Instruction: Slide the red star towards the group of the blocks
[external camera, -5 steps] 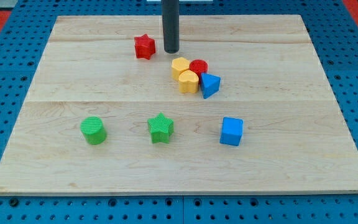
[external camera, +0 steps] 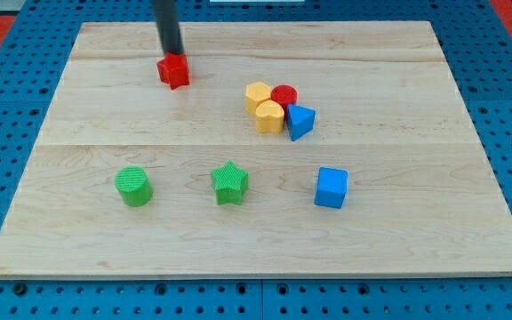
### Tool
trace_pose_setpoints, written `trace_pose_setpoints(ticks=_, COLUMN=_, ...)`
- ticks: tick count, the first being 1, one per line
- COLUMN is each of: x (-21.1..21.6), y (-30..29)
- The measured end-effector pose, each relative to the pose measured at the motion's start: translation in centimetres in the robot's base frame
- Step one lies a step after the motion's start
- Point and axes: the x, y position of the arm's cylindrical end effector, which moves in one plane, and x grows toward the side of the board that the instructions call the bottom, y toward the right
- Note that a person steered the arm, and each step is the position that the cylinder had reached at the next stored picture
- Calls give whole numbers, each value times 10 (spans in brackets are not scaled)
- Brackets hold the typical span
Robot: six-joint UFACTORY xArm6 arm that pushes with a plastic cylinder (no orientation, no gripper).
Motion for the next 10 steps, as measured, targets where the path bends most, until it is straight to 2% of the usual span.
trace_pose_setpoints(ticks=1, x=17, y=-6)
trace_pose_setpoints(ticks=3, x=24, y=-65)
trace_pose_setpoints(ticks=5, x=39, y=-24)
trace_pose_setpoints(ticks=7, x=65, y=-23)
trace_pose_setpoints(ticks=10, x=85, y=18)
